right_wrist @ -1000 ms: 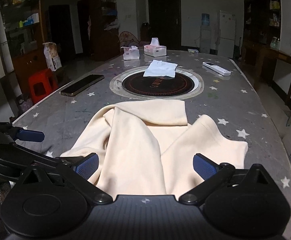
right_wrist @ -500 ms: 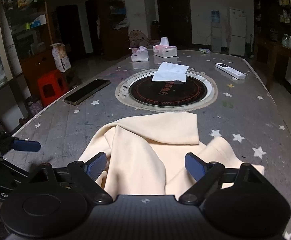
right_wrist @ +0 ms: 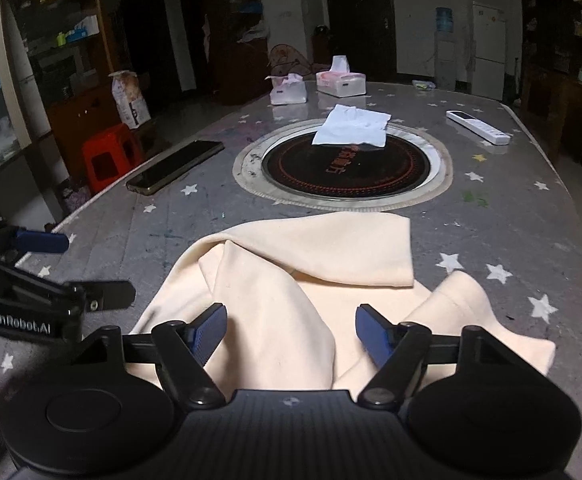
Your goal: Fold clothes
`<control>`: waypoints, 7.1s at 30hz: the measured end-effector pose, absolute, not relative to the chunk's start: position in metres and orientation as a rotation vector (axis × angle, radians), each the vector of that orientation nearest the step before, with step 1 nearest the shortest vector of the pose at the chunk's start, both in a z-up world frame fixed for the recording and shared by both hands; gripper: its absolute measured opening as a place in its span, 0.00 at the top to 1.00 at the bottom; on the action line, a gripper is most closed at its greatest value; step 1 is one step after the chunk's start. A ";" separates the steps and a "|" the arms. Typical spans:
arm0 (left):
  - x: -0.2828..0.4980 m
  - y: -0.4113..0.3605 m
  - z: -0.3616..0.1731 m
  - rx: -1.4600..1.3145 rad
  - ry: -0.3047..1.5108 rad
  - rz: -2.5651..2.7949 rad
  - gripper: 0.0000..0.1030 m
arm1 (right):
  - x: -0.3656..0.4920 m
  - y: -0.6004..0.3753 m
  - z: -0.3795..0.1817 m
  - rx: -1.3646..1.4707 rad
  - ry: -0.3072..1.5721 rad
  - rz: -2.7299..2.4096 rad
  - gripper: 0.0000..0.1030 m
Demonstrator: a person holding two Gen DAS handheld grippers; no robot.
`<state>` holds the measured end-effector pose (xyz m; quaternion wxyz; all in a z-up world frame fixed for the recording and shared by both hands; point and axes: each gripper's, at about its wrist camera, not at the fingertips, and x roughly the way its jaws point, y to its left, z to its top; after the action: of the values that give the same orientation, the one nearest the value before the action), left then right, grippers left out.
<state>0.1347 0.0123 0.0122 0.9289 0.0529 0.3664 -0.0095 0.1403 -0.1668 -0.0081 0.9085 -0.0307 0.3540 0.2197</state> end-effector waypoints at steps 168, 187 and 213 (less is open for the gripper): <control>0.089 -0.006 -0.009 0.125 0.689 -0.312 0.51 | -0.028 -0.211 0.014 -0.235 0.720 0.647 0.84; 0.053 -0.111 0.004 0.142 0.668 -0.667 0.50 | 0.076 -0.399 -0.019 0.016 0.751 -0.033 0.80; 0.017 -0.135 -0.002 0.212 0.561 -0.987 0.96 | 0.060 -0.419 0.027 0.070 0.522 0.002 0.92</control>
<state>0.0168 -0.1354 -0.0023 0.8379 0.1002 0.2652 -0.4664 0.0603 -0.4190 0.0270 0.9655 0.0348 0.2579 0.0010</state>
